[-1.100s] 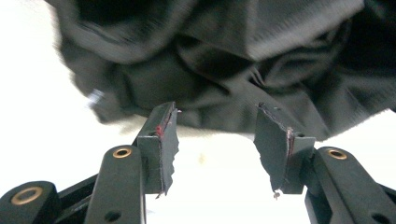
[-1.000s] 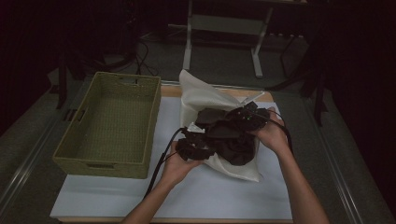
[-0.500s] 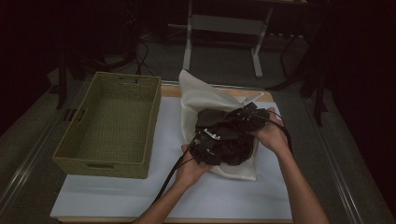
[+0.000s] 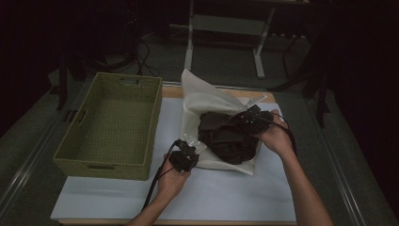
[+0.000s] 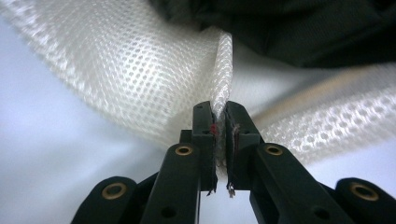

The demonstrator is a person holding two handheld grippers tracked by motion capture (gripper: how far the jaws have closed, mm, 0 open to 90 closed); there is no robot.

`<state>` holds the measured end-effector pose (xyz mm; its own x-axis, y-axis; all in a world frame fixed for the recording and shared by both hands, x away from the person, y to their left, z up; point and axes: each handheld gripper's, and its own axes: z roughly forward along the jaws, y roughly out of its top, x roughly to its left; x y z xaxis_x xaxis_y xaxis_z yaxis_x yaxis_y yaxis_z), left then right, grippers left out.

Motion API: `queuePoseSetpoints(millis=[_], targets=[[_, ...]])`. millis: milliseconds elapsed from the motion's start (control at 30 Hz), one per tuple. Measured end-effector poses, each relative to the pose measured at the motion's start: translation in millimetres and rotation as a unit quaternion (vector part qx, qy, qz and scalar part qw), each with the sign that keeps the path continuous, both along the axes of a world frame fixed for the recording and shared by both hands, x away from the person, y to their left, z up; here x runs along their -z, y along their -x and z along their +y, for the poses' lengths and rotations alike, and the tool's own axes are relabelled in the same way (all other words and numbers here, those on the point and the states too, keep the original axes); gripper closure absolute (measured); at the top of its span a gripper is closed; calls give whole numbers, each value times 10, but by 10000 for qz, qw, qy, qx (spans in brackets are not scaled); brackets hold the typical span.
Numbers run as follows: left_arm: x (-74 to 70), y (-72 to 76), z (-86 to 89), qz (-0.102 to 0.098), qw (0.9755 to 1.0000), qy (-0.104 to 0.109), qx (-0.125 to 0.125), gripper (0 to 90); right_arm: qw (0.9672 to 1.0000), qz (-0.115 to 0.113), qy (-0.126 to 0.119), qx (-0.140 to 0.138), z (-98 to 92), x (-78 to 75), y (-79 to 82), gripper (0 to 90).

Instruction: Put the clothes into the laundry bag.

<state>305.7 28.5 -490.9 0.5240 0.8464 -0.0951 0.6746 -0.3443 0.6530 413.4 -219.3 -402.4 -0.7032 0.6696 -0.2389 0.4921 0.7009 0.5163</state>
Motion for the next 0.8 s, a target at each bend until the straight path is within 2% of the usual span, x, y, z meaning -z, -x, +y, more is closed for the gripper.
queuePoseSetpoints(millis=[67,167,233,267,333,467,667,800], targets=[[-5,72,61,49,9999,113,16,846,10000,-2,11,14,2,0,-2,634],[-2,175,84,101,9997,164,118,847,10000,-8,5,49,2,1,-6,635],[4,195,66,117,9998,111,151,834,10000,-5,12,16,2,4,-7,634],[0,178,59,111,9997,145,159,803,10000,9,10,-4,4,5,-8,634],[-16,99,28,122,9997,162,146,630,10000,10,11,0,22,11,-5,634],[-66,-31,-98,-67,9999,117,91,485,10000,40,35,-8,54,20,-5,634],[-99,-227,-294,-187,9998,-16,103,424,10000,51,22,-17,52,22,-8,633],[-42,-345,-411,-152,9995,-278,76,412,10000,62,-2,-11,50,25,-7,632]])
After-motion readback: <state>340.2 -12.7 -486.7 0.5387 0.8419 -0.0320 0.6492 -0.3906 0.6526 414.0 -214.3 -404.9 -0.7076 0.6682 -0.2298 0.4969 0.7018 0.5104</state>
